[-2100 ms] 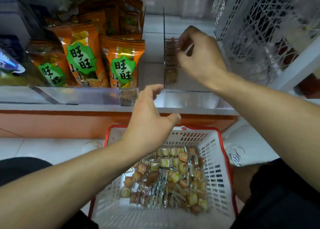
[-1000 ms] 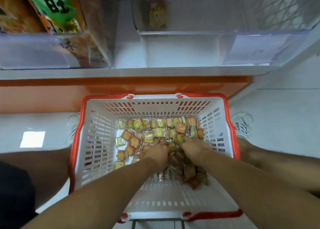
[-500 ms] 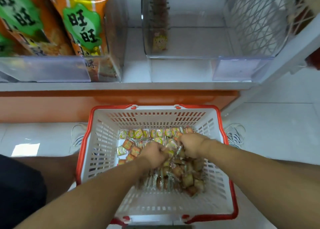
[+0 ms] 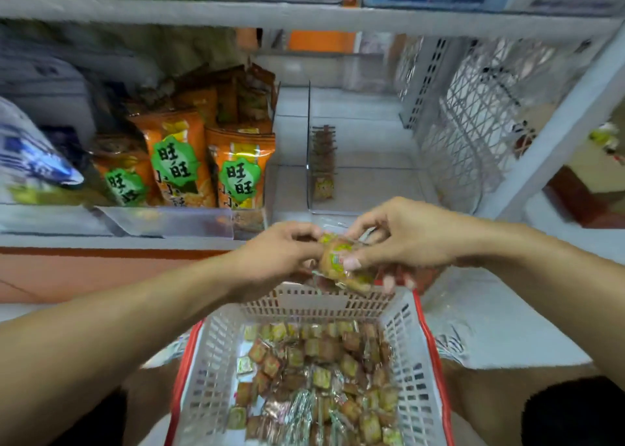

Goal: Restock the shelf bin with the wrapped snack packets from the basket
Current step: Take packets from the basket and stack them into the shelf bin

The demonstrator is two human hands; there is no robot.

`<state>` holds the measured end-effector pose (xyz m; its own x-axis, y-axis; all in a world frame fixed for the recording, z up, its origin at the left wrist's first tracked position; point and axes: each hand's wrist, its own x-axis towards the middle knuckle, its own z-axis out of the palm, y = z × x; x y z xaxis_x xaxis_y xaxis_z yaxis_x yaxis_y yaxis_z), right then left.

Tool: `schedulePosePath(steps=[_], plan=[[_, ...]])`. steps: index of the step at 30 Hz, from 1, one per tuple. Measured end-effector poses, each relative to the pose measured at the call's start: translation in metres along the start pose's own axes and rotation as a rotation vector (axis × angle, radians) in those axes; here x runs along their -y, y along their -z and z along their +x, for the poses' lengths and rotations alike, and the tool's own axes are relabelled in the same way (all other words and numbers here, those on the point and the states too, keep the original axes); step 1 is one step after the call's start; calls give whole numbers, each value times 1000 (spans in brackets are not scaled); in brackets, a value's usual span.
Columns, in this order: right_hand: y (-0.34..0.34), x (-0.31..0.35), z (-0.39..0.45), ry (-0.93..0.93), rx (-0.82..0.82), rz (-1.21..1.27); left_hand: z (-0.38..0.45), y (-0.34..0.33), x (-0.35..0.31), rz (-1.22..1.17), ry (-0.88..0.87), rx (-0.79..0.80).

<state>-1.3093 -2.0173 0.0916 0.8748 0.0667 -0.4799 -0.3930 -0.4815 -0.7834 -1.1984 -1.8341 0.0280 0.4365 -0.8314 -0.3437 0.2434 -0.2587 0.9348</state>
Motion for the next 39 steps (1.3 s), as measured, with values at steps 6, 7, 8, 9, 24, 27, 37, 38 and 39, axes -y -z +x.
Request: schedulePosePath(steps=[6,7,8,9,24,27,37,38,39], plan=[[14,33,-6,225,-273,138,-13,-1,-47,-220,-193,-146],[12,33,-2,218,-286,152,-12,-1,-46,-247,-187,-160],[11,31,2,204,-290,184,-10,-2,-44,-262,-176,-173],[9,29,5,191,-284,235,-9,-3,-43,-258,-169,-185],[15,10,11,88,-128,493,-5,4,-35,-213,-167,-244],[14,11,9,126,-157,456,-6,5,-34,-174,-166,-251],[10,12,7,140,-192,514,-8,2,-34,-163,-151,-240],[10,11,7,128,-181,556,-8,2,-34,-166,-154,-246],[11,11,6,120,-172,603,-8,3,-34,-166,-158,-254]])
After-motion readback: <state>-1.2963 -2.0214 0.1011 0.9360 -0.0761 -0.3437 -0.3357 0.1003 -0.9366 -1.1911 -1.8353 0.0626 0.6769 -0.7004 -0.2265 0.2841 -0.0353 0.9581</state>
